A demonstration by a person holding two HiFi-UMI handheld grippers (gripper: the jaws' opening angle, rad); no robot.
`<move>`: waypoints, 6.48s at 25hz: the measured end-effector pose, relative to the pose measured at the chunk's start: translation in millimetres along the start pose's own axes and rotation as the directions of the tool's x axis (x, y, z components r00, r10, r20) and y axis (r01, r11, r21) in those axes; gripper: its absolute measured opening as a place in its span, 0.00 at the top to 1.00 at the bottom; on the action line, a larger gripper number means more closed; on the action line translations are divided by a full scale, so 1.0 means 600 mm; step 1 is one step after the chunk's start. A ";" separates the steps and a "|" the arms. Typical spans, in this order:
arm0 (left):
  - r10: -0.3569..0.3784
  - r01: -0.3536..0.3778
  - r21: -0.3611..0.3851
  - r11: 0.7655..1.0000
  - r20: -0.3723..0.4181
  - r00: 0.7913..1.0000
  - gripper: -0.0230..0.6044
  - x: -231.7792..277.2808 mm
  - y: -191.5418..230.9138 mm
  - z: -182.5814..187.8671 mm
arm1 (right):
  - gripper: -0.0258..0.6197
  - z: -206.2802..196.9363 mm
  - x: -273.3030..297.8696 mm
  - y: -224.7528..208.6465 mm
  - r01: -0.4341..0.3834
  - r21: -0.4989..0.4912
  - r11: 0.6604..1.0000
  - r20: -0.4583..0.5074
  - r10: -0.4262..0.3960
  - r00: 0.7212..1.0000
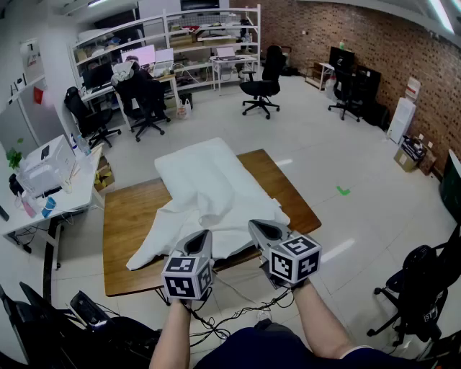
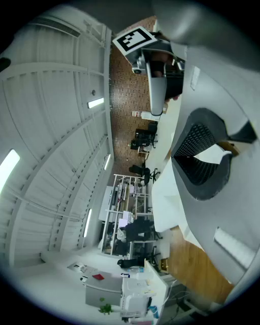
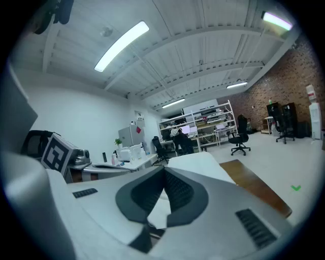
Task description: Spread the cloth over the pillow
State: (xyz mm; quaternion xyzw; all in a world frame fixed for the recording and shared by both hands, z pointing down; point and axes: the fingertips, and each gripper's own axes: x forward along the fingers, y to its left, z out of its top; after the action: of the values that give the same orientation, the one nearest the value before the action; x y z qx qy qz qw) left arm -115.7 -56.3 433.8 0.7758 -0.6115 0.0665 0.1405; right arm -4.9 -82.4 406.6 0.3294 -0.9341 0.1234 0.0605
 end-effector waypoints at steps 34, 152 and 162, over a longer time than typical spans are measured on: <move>0.124 -0.121 0.029 0.992 -0.127 0.984 0.92 0.188 0.143 -0.084 | 0.95 0.001 -0.026 -0.116 0.127 -0.012 0.992 -0.023 -0.128 0.992; 0.086 -0.233 0.165 0.958 0.613 0.786 0.93 -0.322 -0.073 0.706 | 0.93 0.717 -0.254 -0.012 0.421 -0.481 0.769 0.550 -0.109 0.828; 0.124 -0.274 0.171 0.946 0.592 0.796 0.93 -0.332 -0.162 0.677 | 0.93 0.670 -0.317 -0.061 0.354 -0.481 0.802 0.507 -0.075 0.859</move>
State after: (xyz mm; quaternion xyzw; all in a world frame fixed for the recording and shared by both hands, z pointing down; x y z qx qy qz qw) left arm -98.0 28.2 -20.6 0.7016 -0.6907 -0.0798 -0.1558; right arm 153.1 -104.5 -9.9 0.4234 -0.8704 -0.2449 -0.0568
